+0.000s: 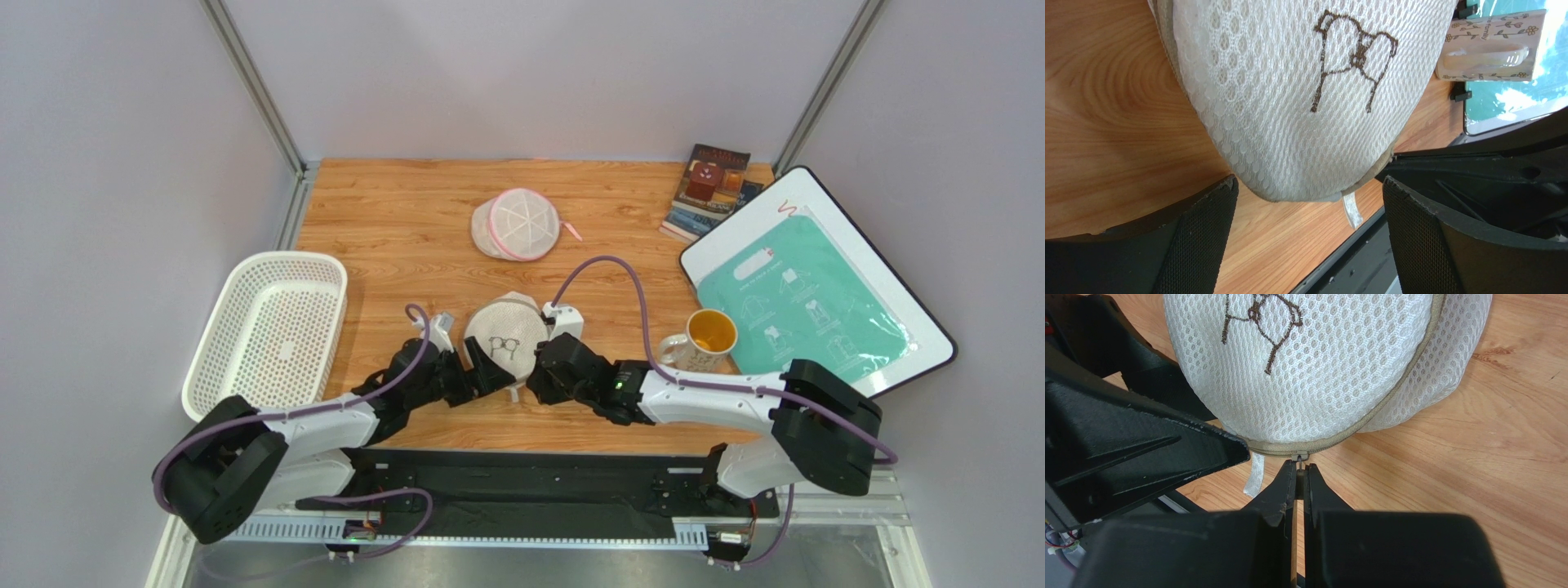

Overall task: Unzip the laundry bag and remove the bra
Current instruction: Unzip the laundry bag at the center of the board.

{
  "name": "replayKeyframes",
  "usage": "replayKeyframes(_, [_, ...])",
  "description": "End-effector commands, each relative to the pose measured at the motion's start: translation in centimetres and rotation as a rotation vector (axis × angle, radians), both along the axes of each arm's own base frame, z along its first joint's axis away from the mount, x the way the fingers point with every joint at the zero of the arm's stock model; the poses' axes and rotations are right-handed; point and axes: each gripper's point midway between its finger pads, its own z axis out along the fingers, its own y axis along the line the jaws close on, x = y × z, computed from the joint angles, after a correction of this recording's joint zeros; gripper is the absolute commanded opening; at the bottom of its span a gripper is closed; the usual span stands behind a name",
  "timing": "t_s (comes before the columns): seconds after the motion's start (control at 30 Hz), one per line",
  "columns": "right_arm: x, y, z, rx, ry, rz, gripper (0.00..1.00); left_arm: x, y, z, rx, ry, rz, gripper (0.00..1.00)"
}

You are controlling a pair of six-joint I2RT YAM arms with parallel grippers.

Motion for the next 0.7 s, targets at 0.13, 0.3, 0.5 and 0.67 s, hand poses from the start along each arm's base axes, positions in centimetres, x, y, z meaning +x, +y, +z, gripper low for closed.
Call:
replayKeyframes(0.13, [0.1,1.6,1.6,0.091,-0.018,0.002,0.00,2.4,-2.6,3.0,-0.107,-0.064,0.003,0.66])
replayKeyframes(0.3, [-0.1,1.4,1.7,0.094,-0.022,0.001,0.00,2.4,-2.6,2.5,-0.099,-0.053,0.003,0.33])
replayKeyframes(0.5, [-0.2,0.4,1.5,0.073,-0.026,-0.021,0.00,2.1,-1.9,1.8,-0.073,-0.049,0.020,0.00])
replayKeyframes(0.67, [-0.1,-0.9,0.8,0.037,-0.032,-0.041,0.00,2.3,-1.6,2.4,-0.050,-0.081,0.015,0.00])
